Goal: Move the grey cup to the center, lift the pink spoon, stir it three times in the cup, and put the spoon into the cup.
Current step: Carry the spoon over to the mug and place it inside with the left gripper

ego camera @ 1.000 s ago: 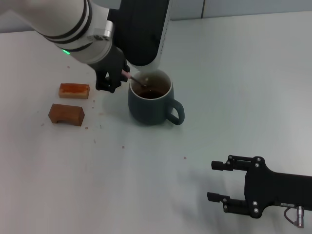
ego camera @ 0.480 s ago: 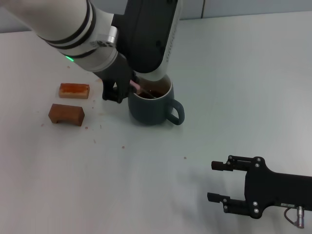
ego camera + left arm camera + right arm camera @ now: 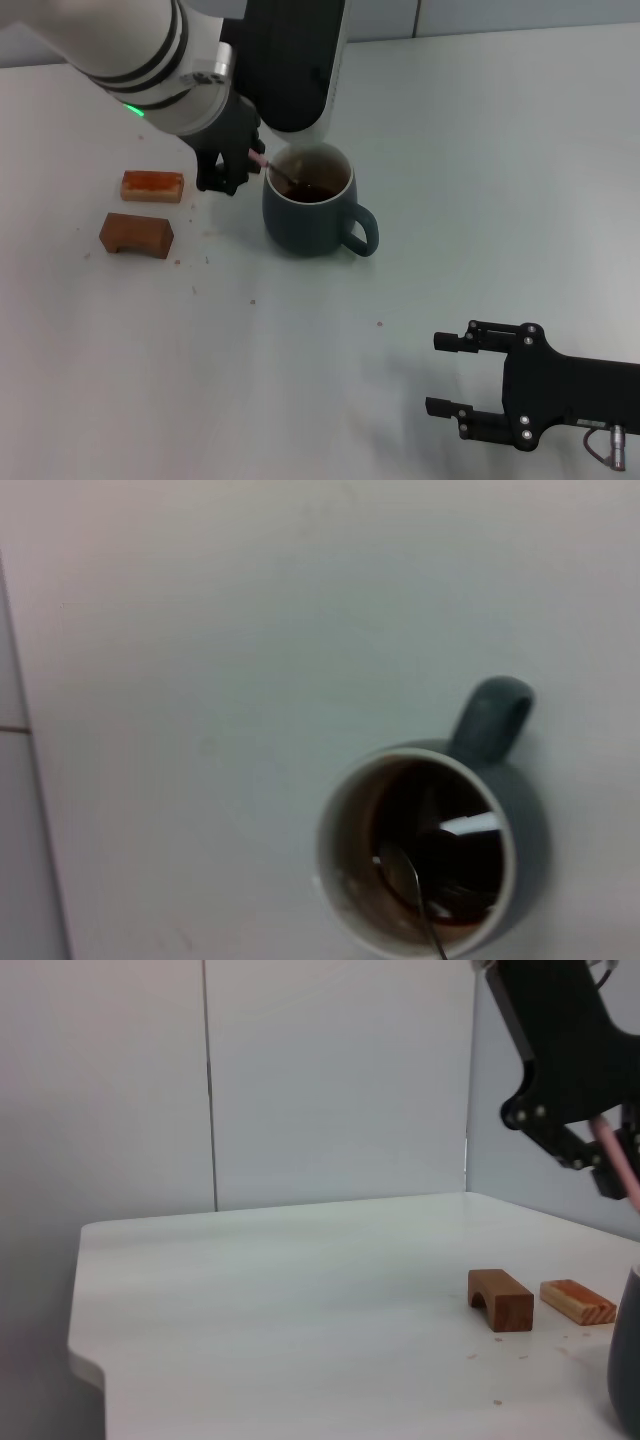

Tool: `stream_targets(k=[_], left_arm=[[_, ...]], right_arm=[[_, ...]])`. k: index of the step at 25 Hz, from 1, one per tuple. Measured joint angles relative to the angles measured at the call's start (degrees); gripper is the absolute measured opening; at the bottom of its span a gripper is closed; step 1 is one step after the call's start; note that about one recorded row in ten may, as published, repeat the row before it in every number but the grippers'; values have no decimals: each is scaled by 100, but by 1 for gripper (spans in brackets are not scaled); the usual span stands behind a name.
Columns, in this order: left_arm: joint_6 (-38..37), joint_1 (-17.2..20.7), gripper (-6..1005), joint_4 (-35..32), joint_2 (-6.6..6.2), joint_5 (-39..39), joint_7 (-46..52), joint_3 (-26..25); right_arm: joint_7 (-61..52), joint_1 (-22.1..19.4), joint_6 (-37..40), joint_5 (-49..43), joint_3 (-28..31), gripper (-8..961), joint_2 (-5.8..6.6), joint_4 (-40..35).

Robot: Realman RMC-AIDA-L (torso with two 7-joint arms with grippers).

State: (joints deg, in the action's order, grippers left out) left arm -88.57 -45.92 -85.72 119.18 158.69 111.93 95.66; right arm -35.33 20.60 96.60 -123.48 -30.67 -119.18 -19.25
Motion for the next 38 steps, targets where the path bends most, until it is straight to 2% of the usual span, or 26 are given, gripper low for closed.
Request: stream_targets(k=[9,18,32,33,38], left_arm=[[-417,89,154,-373,-5,-470,-125,-43],[252,128,155,-137,-8,-322,42,132],[-8,201,157,-158,-21,-288,107,-9],[165,315,157,-161,-13,-322,148,39],[273,388,158,-172,-9,-424,206,47]], right_arm=[[0,-4,0,-1,0,648,0,0],[0,-4,6,-6,0,647,-1,0],[-5,22,43,-9,0,649,-9,-1],[-10,25,55,-9,0,649,-9,0],[-34,31,79,-9,0,649,-9,0]])
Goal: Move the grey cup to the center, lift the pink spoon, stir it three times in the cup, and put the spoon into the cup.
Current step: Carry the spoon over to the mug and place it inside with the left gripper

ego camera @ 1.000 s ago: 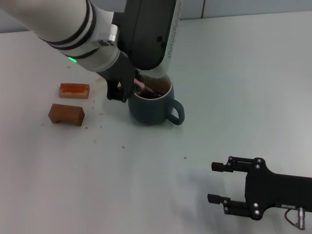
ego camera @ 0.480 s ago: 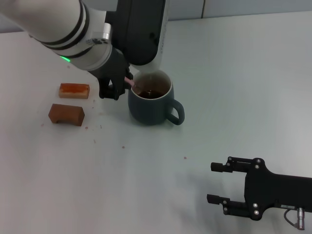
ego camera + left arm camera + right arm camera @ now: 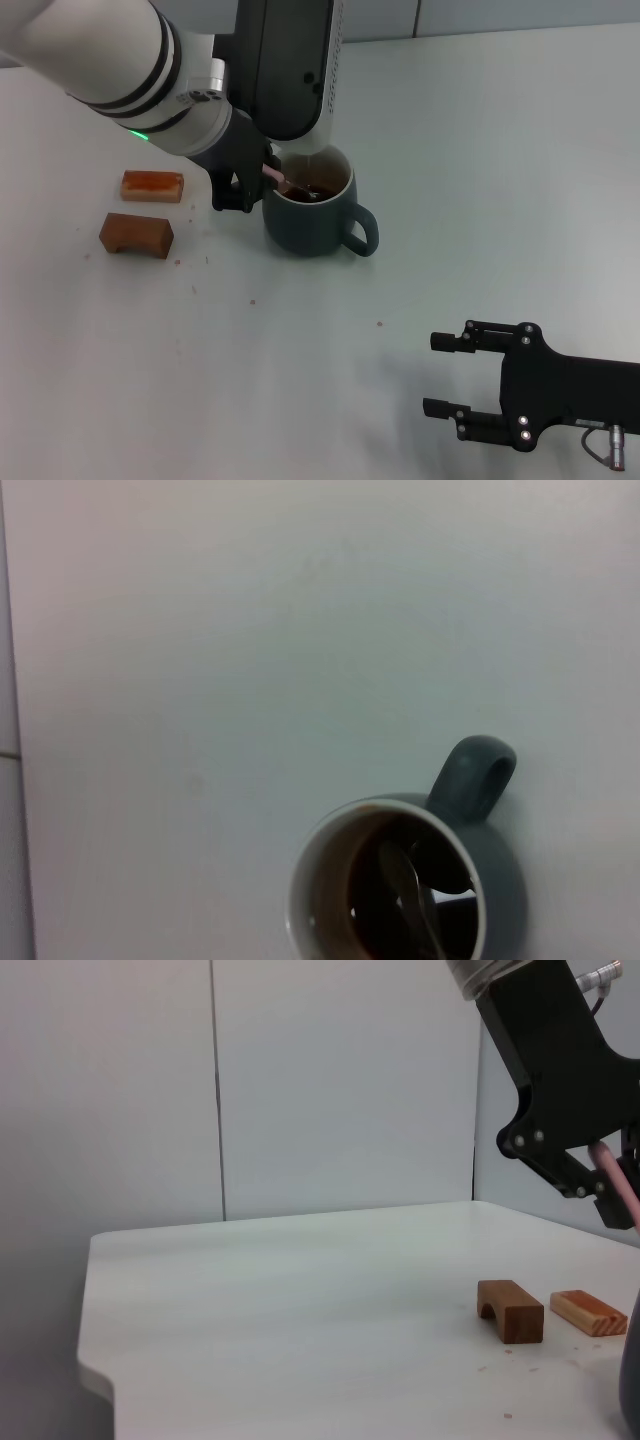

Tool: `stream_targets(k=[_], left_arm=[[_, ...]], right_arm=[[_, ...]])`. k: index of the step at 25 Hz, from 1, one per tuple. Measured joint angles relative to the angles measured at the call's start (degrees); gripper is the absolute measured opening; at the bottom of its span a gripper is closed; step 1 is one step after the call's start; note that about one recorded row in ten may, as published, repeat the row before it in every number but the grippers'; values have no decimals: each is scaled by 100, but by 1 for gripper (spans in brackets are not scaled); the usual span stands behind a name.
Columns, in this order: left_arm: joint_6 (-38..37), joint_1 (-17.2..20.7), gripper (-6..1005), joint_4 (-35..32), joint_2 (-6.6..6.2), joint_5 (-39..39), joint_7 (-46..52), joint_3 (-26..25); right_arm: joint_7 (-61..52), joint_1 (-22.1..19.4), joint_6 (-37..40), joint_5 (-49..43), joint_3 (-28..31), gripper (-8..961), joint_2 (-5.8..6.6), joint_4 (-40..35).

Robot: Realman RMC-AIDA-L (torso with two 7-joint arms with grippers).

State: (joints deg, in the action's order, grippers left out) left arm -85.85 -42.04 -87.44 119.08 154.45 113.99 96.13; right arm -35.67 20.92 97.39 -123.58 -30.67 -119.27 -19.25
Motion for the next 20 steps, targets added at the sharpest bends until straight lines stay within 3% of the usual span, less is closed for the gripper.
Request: stream_targets(k=[12,17,20], left_arm=[[104,129,160,-10,-21,-268,169,-41],[117,310,410,-360,-31,-447,178,-217],[242,642,573,-834,-43,-1266,-112,-648]], right_arm=[[-14,6,0,0,0,650,0,0],[-17,12,0,8,0,650,0,0],[-18,18,-2,33,0,650,0,0]])
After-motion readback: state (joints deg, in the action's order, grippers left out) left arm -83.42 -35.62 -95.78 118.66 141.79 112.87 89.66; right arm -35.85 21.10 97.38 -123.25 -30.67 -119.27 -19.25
